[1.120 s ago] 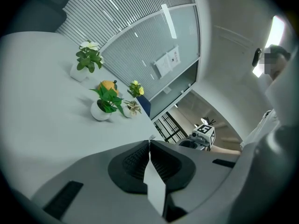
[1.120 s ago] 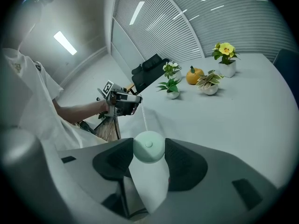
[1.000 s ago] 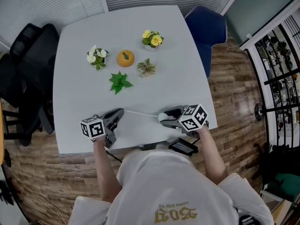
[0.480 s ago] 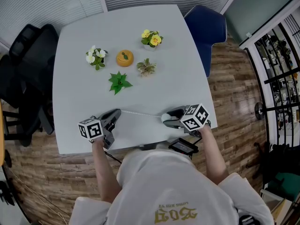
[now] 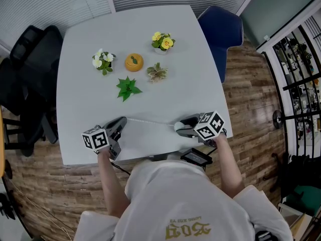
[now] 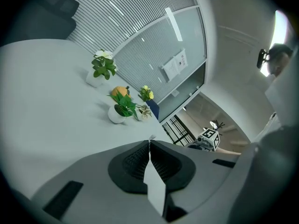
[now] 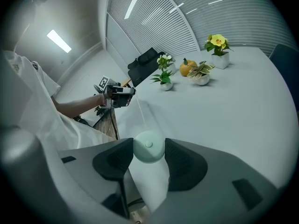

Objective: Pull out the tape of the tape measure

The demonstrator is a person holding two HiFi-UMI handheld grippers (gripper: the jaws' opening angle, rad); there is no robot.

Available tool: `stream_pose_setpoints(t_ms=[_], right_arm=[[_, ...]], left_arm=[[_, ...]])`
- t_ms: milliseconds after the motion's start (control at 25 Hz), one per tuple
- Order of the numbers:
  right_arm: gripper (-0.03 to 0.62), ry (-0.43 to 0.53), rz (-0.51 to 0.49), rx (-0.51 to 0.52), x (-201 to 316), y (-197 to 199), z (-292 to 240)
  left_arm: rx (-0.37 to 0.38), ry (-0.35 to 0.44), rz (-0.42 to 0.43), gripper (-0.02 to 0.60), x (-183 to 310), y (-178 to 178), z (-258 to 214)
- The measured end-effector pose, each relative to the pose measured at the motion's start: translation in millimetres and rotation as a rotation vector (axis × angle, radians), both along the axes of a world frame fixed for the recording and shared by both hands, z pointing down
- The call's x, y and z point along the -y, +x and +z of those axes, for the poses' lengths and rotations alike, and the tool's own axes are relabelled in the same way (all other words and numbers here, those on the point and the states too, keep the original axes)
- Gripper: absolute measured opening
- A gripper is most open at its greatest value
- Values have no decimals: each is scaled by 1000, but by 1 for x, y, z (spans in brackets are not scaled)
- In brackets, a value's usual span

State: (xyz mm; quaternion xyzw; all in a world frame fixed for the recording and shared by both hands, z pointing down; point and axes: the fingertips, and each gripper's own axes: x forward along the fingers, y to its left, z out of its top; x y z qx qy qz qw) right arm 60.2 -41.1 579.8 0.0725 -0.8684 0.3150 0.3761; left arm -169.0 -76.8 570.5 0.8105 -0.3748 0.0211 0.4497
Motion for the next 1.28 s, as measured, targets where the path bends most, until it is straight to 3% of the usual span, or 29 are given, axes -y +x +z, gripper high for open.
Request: stream_pose_setpoints(t_ms=[680, 1280], right_arm=[[227, -30, 5, -38, -2, 15, 9], [227, -53, 4, -77, 1, 22, 16]], left_arm=[[84, 12, -73, 11, 2, -24, 2], [103, -24, -163, 10, 3, -55, 12]])
